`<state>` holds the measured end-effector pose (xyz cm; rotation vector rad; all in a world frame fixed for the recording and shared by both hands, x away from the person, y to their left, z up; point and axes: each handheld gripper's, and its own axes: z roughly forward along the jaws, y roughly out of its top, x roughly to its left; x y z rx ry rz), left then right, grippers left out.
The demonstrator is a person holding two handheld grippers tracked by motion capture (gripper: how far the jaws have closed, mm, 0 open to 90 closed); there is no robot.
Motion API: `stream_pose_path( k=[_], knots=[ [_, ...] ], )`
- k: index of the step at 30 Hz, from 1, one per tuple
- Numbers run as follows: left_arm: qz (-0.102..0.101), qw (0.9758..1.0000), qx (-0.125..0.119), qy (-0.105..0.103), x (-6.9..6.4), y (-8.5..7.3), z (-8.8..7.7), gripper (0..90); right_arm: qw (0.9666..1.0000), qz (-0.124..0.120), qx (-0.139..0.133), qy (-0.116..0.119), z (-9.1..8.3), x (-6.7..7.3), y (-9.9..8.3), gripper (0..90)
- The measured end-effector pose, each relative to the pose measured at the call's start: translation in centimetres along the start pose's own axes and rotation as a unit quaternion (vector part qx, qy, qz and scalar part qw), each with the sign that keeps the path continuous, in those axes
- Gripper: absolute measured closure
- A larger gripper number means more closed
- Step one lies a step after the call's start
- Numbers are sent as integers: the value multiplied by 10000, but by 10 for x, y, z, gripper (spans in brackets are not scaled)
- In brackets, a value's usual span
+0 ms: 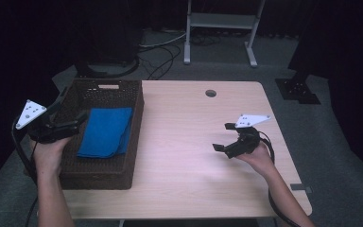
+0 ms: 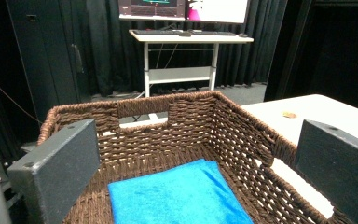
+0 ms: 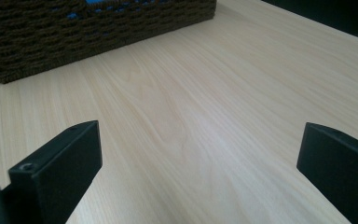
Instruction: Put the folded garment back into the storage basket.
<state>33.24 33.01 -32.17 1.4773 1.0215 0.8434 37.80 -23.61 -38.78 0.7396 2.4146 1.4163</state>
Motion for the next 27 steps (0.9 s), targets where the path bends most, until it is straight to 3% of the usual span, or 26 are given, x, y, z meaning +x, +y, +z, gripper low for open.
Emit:
stream_pose_path(
  k=[14, 27],
  knots=[
    [17, 10000, 11, 37, 0, 0, 0, 0, 9994, 199, 278, -81, -16, 2, -40, 0],
    [26, 10000, -9, 59, -2, 1, -1, 0, 9971, 523, 422, -362, -39, -4, -75, 0]
  ],
)
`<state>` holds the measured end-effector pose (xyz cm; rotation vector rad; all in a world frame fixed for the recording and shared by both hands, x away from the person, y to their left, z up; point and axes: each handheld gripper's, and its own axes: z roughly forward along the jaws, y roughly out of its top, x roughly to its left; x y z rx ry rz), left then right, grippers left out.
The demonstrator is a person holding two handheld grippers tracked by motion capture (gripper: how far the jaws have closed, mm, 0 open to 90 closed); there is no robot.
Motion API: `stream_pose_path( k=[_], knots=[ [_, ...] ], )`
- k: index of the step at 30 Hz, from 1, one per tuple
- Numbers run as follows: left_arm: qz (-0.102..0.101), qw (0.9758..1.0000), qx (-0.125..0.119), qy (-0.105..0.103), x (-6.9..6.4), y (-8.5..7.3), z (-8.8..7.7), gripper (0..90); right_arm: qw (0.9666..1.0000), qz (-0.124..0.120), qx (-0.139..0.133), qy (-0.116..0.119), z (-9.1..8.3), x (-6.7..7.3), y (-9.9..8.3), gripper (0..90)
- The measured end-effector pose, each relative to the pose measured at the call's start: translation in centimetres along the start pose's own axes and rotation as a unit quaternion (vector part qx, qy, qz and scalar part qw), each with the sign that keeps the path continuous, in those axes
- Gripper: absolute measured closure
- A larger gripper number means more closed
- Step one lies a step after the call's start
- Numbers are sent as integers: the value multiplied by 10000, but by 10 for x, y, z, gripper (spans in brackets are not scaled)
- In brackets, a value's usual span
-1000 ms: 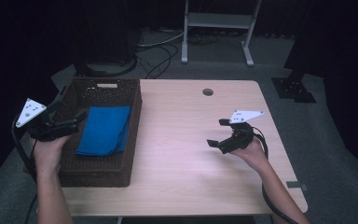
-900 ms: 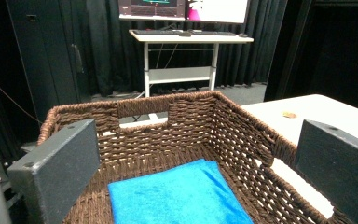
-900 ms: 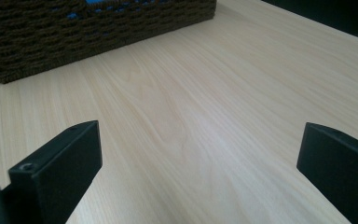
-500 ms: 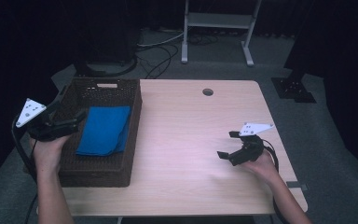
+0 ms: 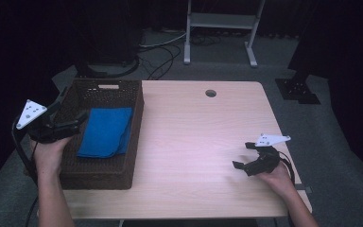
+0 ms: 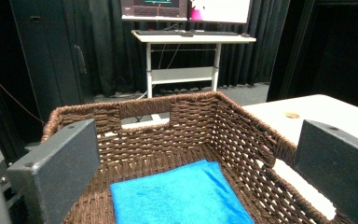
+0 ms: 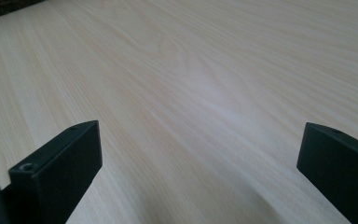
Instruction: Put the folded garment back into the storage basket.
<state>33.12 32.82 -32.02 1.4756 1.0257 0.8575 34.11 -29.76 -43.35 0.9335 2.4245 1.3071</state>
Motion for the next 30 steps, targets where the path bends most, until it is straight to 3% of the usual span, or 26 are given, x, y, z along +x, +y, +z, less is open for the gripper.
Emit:
stream_pose_path(
  k=[6, 19, 30],
  knots=[
    [24, 10000, -19, -75, -9, 2, 0, 0, 9999, 84, 67, -23, -4, -1, -12, 0],
    [79, 9996, -91, -252, -31, 3, 0, 0, 9998, 110, 145, -32, -5, 1, -17, 0],
    [164, 9984, -155, -527, -63, 5, 5, 0, 9993, 110, 349, -117, -3, 0, -17, 0]
  ],
)
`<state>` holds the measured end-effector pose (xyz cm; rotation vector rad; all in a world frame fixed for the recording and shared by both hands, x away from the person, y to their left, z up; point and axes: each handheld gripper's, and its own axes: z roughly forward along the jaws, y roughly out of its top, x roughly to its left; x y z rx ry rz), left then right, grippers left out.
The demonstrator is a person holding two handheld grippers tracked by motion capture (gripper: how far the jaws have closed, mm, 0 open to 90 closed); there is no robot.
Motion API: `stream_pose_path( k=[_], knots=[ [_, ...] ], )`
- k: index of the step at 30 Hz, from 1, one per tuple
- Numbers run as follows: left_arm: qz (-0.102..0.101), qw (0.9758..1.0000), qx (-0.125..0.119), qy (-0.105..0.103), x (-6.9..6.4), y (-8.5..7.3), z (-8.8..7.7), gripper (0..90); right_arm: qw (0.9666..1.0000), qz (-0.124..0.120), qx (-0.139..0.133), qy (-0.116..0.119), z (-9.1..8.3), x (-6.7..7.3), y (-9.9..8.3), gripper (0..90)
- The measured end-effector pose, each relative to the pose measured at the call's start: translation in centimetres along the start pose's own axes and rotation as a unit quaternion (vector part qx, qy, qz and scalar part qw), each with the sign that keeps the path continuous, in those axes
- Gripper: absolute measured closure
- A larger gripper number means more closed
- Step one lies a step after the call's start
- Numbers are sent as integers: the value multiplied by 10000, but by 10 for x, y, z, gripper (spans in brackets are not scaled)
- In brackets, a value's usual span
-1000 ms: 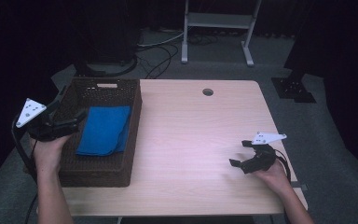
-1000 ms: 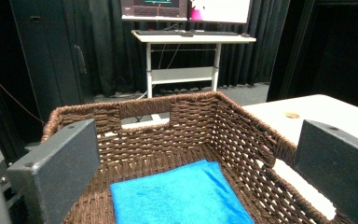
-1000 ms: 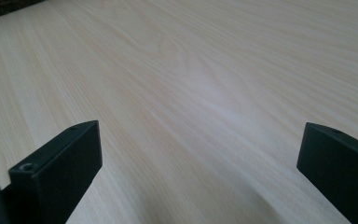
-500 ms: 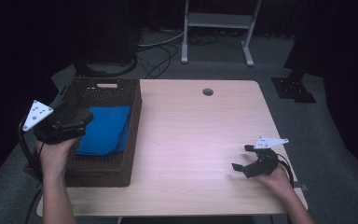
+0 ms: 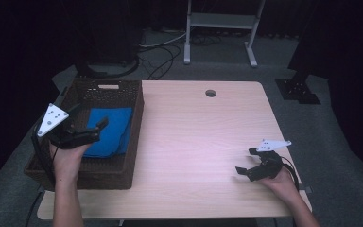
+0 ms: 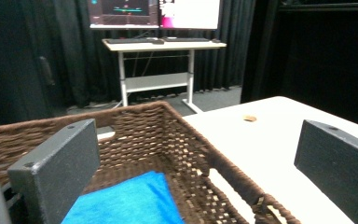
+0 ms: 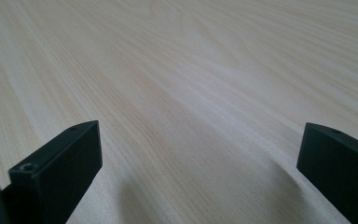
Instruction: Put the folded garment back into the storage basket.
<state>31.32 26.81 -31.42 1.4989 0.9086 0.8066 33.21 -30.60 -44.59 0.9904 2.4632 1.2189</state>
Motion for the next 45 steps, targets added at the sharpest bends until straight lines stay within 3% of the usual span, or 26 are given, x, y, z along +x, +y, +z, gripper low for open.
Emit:
stream_pose_path(
  k=[10, 18, 23, 30, 37, 45],
  knots=[
    [41, 9996, 7, -290, -32, 7, 11, 0, 9996, 151, 212, -91, -5, -2, -7, 0],
    [41, 9993, -9, -373, -48, 11, 16, 0, 9991, 37, 328, -277, -4, 1, -7, 0],
    [49, 9988, -37, -477, -60, 14, 20, 0, 9978, -164, 439, -478, -1, 6, -5, 0],
    [90, 9982, -28, -596, -80, 17, 25, 0, 9977, -131, 434, -499, -1, 6, -5, 0],
    [79, 9966, -78, -820, -103, 18, 33, 0, 9977, -131, 434, -499, -1, 6, -5, 0],
    [50, 9937, -168, -1106, -131, 8, 50, 0, 9977, -129, 433, -500, -1, 6, -5, 0]
  ],
)
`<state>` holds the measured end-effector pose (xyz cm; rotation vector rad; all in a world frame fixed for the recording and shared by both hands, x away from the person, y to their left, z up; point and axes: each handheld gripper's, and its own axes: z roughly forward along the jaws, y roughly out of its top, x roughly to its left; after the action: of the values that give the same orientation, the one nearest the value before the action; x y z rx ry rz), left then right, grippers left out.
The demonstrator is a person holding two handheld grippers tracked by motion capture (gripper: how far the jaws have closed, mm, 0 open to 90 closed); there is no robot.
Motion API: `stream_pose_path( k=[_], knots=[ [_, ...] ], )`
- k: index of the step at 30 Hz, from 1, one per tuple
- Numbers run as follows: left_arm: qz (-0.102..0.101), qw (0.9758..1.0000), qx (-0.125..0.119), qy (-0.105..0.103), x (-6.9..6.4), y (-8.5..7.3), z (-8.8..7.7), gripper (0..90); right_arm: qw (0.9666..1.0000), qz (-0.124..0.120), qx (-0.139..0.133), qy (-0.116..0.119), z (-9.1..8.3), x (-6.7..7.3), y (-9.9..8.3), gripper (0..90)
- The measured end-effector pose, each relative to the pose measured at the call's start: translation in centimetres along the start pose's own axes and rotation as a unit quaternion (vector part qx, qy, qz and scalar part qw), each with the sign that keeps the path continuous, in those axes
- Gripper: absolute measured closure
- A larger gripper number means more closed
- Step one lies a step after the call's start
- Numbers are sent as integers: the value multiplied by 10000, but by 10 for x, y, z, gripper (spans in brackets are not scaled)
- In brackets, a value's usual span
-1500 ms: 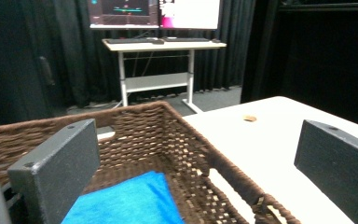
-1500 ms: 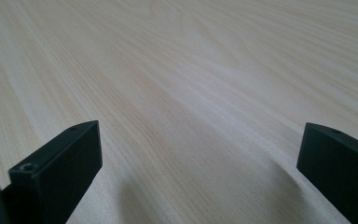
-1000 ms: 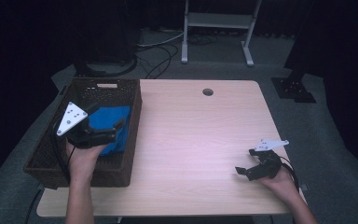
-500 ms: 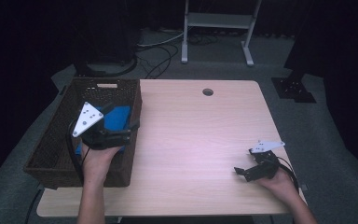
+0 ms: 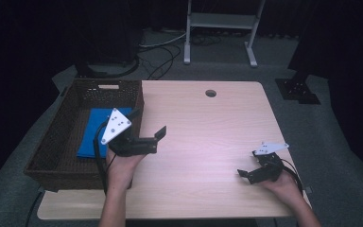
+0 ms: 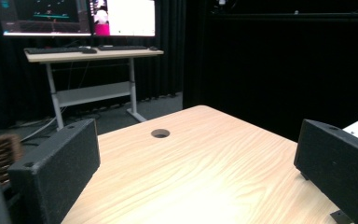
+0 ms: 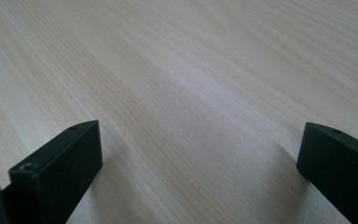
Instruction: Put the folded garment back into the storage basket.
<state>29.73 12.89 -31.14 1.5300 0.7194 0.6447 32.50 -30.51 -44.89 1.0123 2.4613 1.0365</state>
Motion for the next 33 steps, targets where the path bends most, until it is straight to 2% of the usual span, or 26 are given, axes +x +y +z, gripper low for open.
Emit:
stream_pose_path(
  k=[3, 6, 10, 21, 27, 33],
  knots=[
    [-3, 9999, -14, -127, -8, -4, 7, 0, 10000, 0, 0, 0, 0, 0, 0, 0],
    [77, 9997, -25, -215, -16, -8, 13, 0, 10000, 4, -1, -1, 0, 0, 0, 0],
    [27, 9993, -70, -357, -22, -14, 19, 0, 10000, -2, -2, -3, 0, 0, 0, 0],
    [118, 9982, 17, -591, -44, -36, 40, 0, 10000, 10, -5, -17, 0, 0, 0, 0],
    [231, 9980, 68, -576, -53, -56, 48, 0, 10000, 7, -6, -19, 0, 0, 0, 0],
    [117, 9981, 63, -596, -55, -75, 52, 0, 10000, 11, -3, -19, 0, 0, 0, 0]
  ],
)
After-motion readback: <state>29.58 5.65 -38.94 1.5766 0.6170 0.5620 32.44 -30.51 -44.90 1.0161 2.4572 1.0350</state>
